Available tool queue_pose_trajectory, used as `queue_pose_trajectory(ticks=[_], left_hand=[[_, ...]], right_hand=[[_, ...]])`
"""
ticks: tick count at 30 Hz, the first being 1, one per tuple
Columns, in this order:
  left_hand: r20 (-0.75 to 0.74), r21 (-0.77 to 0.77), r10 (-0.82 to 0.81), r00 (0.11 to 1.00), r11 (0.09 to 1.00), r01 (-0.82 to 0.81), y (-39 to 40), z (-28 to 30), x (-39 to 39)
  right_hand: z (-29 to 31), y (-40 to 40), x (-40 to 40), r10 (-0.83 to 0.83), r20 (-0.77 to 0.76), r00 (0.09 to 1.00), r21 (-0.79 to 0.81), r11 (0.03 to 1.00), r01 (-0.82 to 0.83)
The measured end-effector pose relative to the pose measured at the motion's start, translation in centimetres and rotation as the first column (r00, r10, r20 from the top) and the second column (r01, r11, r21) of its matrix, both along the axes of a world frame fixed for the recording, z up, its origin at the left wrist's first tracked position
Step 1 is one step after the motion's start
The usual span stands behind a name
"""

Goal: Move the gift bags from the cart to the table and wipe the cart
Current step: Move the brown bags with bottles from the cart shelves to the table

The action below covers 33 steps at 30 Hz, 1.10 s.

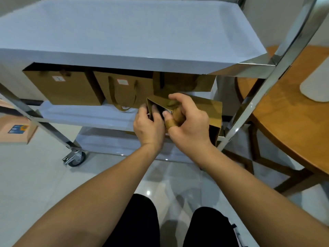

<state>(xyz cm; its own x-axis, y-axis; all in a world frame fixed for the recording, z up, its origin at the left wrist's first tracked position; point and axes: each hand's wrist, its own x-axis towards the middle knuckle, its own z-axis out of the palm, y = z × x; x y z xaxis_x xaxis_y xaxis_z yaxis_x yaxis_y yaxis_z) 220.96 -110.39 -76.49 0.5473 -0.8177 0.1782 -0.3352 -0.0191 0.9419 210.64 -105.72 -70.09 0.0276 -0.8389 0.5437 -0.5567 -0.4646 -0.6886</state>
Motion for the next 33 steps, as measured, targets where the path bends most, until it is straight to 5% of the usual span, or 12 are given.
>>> queue_pose_trajectory(ticks=[4, 9, 14, 21, 27, 33], left_hand=[[-0.01, 0.119, -0.108, 0.994, 0.987, 0.109, 2.6, 3.1, 0.3], [0.231, 0.336, -0.141, 0.963, 0.94, 0.057, 5.5, 9.3, 1.0], [0.282, 0.672, -0.4, 0.872, 0.731, 0.118, 9.6, 17.9, 1.8], [0.251, 0.904, -0.796, 0.55, 0.395, 0.16, 16.5, 32.5, -0.3], [0.371, 0.861, -0.872, 0.319, 0.451, 0.233, 18.5, 41.3, -4.0], [0.467, 0.747, -0.876, 0.121, 0.464, 0.475, 21.3, 43.6, -10.3]], right_hand=[[2.4, 3.0, 0.9, 0.004, -0.046, 0.999, 0.12, 0.993, 0.001], [9.7, 5.0, -0.6, -0.055, -0.188, 0.981, 0.16, 0.983, 0.086], [18.2, 7.8, -2.0, -0.049, -0.176, 0.983, 0.494, 0.859, 0.131], [30.3, 15.3, -2.7, -0.123, -0.113, 0.986, 0.638, 0.752, 0.167], [38.2, 21.3, -5.2, -0.2, -0.357, 0.913, 0.645, 0.654, 0.395], [41.7, 29.8, -9.0, -0.366, -0.551, 0.75, 0.678, 0.328, 0.658]])
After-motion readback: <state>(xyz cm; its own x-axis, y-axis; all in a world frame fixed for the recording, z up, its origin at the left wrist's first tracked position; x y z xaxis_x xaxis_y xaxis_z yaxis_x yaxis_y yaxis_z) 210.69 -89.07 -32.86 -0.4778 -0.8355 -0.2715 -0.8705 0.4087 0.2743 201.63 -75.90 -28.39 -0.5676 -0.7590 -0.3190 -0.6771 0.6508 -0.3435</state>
